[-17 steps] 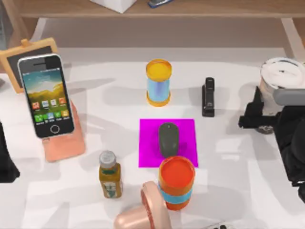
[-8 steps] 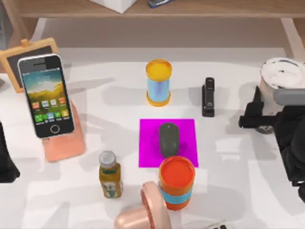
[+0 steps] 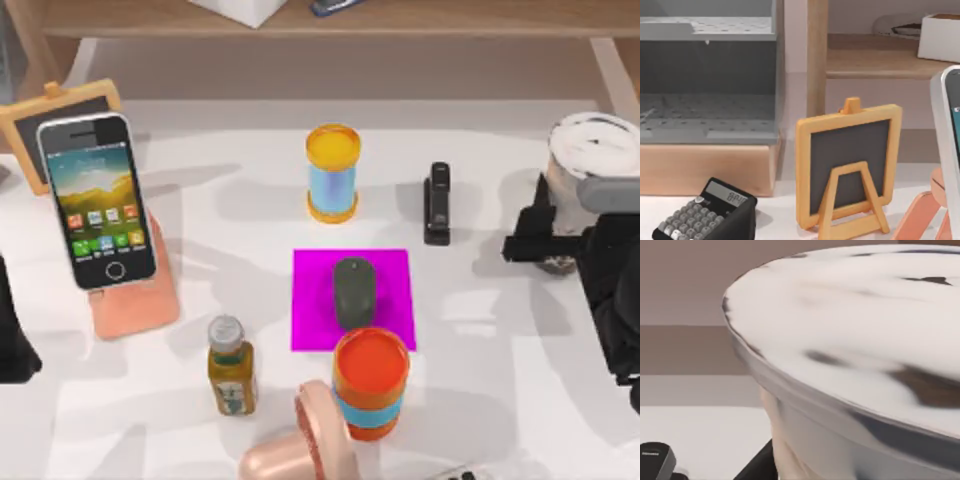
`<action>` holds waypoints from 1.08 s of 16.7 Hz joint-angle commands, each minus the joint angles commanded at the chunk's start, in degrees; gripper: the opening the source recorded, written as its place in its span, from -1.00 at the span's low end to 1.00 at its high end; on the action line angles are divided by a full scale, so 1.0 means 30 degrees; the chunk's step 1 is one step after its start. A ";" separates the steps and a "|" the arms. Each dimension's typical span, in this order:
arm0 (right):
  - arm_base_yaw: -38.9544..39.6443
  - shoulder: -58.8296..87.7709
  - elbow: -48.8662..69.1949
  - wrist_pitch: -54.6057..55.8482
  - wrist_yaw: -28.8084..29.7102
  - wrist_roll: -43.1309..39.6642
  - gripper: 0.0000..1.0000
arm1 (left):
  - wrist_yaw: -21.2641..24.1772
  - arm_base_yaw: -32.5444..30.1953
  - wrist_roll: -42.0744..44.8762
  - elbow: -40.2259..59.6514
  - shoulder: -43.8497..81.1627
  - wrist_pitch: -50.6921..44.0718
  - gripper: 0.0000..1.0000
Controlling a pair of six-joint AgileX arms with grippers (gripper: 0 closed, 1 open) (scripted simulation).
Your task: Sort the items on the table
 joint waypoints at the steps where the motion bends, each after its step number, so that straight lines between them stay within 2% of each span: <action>1: 0.0000 0.0000 0.0000 0.0000 0.0000 0.0000 -1.00 | 0.0000 0.0000 0.0000 0.0000 0.0000 0.0000 1.00; 4: 0.0061 -0.0744 0.1095 -0.0016 -0.0001 0.0042 -1.00 | 0.0000 0.0000 0.0000 0.0000 0.0000 0.0000 1.00; 8: 0.0202 -0.1821 0.4286 -0.1812 -0.0089 0.0106 -1.00 | 0.0000 0.0000 0.0000 0.0000 0.0000 0.0000 1.00; 18: -0.0055 -0.1328 1.5008 -1.2104 -0.0525 0.0050 -1.00 | 0.0000 0.0000 0.0000 0.0000 0.0000 0.0000 1.00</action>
